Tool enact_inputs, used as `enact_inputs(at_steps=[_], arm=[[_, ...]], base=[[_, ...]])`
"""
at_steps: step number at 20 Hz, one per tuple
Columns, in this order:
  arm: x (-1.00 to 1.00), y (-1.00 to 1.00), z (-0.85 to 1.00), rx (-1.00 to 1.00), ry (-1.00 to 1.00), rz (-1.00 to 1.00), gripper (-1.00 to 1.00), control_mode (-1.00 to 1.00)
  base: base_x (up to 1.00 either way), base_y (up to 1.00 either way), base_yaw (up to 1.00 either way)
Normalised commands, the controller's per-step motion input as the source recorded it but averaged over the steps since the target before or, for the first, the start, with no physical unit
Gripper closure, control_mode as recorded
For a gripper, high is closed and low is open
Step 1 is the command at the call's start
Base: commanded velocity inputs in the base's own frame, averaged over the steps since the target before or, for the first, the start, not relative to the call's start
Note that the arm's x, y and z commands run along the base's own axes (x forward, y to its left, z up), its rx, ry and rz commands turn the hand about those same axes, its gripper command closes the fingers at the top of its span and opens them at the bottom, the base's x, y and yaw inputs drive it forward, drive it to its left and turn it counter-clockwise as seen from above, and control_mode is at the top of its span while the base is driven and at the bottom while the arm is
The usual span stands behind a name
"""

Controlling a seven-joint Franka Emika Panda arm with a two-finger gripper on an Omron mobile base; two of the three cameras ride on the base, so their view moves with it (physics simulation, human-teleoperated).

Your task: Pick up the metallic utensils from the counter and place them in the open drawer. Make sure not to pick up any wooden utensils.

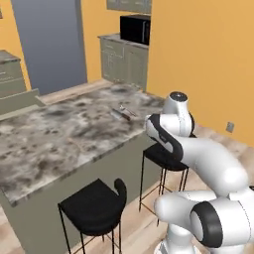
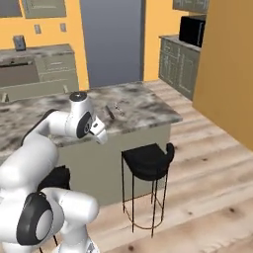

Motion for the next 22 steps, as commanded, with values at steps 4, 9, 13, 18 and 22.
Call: enact_inputs(at_steps=[4, 9, 13, 18, 22], arm=[[0.0, 0.0, 0.0, 0.0, 0.0, 0.0, -1.0, 1.0], [0.0, 0.0, 0.0, 0.0, 0.0, 0.0, -1.0, 1.0], [0.0, 0.0, 0.0, 0.0, 0.0, 0.0, -1.0, 1.0], [0.0, 0.0, 0.0, 0.0, 0.0, 0.0, -1.0, 1.0], [0.54, -0.47, 0.0, 0.1, 0.0, 0.35, -1.0, -1.0]], base=[[0.56, -1.0, 0.56], [0.63, -0.88, 0.63], [0.8, -0.52, 0.71], [0.81, -0.46, 0.63], [0.2, -0.14, 0.13]])
